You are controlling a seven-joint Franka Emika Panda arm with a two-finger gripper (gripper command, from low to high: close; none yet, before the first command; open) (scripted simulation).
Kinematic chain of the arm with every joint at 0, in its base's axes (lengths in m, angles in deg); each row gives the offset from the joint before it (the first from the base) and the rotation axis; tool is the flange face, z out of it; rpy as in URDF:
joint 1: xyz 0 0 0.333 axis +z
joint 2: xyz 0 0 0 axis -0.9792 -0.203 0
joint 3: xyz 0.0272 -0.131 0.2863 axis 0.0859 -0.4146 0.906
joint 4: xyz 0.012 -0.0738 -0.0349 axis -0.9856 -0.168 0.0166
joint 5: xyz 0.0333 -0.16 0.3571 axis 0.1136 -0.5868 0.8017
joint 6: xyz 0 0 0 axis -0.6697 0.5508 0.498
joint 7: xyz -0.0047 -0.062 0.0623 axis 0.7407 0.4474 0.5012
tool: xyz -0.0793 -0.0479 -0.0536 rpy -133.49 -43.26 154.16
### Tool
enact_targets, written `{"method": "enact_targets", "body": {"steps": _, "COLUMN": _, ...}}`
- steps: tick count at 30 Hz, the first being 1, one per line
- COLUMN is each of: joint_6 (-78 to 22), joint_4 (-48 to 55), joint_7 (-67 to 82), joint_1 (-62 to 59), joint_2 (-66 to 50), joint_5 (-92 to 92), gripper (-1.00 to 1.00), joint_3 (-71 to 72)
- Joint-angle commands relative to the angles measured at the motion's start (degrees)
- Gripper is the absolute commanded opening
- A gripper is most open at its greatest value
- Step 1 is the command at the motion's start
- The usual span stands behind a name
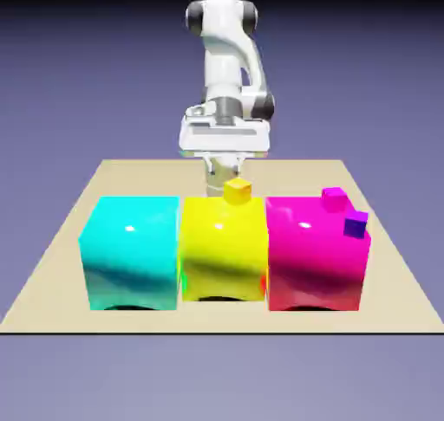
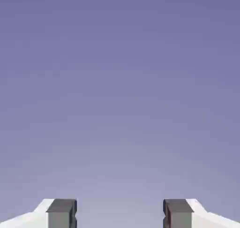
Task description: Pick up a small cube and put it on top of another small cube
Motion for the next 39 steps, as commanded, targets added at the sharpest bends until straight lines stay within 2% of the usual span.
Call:
{"method": "enact_targets", "body": {"steps": 1, "joint_6": -0.25, "joint_4": 0.12, "joint_7": -2.12, "joint_1": -0.29, "joint_2": 0.35, "joint_5": -0.34, "gripper": 0.0, "joint_3": 2.08}}
{"method": "enact_targets", "body": {"steps": 39, "joint_6": -9.71, "joint_4": 4.6, "joint_7": -82.75, "joint_1": -11.21, "joint_2": 13.64, "joint_5": -13.27, "gripper": 0.0, "joint_3": 80.99}}
